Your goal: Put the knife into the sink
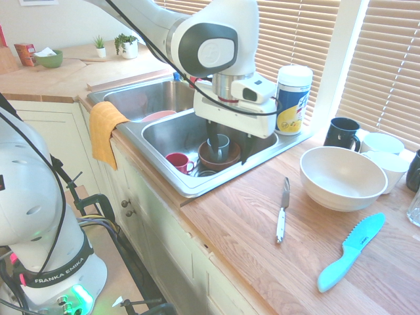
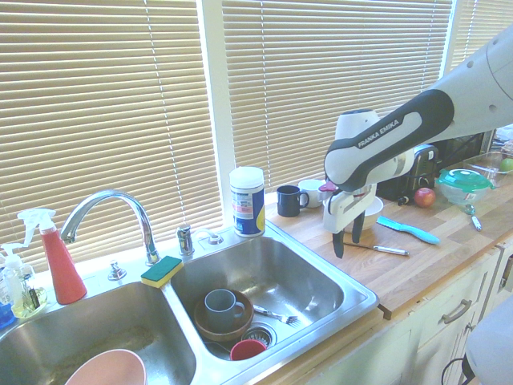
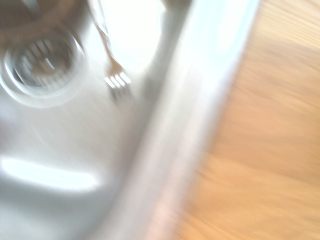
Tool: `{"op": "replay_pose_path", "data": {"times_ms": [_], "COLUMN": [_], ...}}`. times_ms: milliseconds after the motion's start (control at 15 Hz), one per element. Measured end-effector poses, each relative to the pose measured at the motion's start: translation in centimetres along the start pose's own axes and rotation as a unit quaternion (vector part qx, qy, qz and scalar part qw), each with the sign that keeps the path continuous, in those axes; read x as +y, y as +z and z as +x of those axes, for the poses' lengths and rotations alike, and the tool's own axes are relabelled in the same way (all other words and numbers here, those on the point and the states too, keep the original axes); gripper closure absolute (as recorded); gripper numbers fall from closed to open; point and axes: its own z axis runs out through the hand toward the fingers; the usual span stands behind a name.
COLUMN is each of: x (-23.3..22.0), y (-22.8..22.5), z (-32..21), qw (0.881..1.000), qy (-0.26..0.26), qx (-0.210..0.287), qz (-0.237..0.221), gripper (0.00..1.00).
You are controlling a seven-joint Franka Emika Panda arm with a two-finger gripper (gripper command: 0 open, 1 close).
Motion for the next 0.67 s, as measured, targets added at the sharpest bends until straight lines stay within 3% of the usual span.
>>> {"op": "replay_pose_path", "data": {"times_ms": [267,667], "x": [5.8,10.2], "y": [0.2,1.9], "z": [0.4,2.4], "qw": [0.998,0.998], "qy": [-0.055,-0.056], "qx": [-0.002,0.004], "qz": [0.001,-0.004], "gripper": [0.00,0.00]}}
